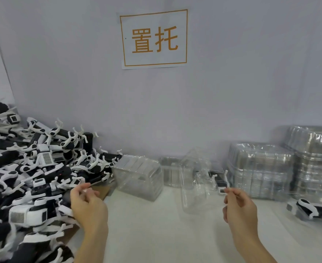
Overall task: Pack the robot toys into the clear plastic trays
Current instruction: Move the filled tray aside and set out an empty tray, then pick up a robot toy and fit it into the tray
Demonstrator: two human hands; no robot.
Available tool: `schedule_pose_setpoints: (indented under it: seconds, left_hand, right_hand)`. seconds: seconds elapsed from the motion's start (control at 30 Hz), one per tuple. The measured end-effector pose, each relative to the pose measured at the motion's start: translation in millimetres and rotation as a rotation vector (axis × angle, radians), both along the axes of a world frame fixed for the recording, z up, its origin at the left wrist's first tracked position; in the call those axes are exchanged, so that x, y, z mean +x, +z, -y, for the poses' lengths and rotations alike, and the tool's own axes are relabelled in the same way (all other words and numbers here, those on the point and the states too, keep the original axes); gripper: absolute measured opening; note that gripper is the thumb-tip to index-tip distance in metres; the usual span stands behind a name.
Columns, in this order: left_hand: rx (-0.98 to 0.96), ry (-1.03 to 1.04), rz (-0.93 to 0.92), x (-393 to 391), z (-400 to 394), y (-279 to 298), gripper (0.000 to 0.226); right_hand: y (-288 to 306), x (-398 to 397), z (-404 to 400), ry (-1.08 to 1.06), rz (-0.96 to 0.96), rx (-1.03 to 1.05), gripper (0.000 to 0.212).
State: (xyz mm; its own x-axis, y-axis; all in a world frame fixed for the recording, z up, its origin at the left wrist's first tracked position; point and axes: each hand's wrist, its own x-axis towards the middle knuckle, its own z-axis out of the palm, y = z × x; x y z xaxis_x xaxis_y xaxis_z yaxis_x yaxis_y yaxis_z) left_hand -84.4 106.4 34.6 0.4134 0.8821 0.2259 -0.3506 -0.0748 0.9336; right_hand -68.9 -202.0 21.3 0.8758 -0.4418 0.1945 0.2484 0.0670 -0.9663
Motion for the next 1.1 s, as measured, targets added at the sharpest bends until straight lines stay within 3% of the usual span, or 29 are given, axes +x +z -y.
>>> schedule_pose_setpoints:
  seconds: [0.2, 0.33, 0.47, 0.6, 0.7, 0.87, 0.93, 0.97, 1.0, 1.03, 1.1]
  left_hand:
    - [0.247, -0.055, 0.068, -6, 23, 12, 0.022]
    - [0.379, -0.178, 0.058, -5, 42, 14, 0.035]
    - [0.394, -0.225, 0.034, -6, 57, 7, 0.033]
    - [0.353, -0.151, -0.01, -3, 53, 1, 0.032]
    - [0.333, -0.136, -0.01, -3, 50, 3, 0.032]
    - [0.389, -0.091, 0.041, -9, 54, 11, 0.029]
    - [0.419, -0.098, 0.054, -10, 57, 13, 0.03]
    - [0.44, -0.104, 0.056, -11, 59, 13, 0.03]
    - [0.463, -0.107, 0.057, -12, 62, 13, 0.032]
    - [0.488, -0.105, 0.061, -13, 64, 13, 0.034]
    - [0.537, -0.106, 0.075, -15, 67, 13, 0.04]
  right_hand:
    - [2, 3, 6, 0.062, -0.044, 0.234, 0.024]
    - [1, 7, 7, 0.115, -0.174, 0.361, 0.02]
    - [-2, 7, 9, 0.143, -0.387, 0.212, 0.011]
    - [-7, 2, 15, 0.282, -0.647, -0.054, 0.017]
    - [-7, 2, 13, 0.279, -0.718, -0.254, 0.013]
    - [-6, 1, 14, 0.103, -0.655, -0.616, 0.03]
    - [-7, -2, 12, -0.046, -0.48, -0.746, 0.031]
    - [-7, -4, 9, -0.056, -0.314, -0.709, 0.022]
    - [-5, -6, 7, 0.012, -0.155, -0.646, 0.014]
    - [-3, -8, 4, 0.134, -0.04, -0.63, 0.021]
    - [-2, -13, -4, 0.407, 0.037, -0.726, 0.033]
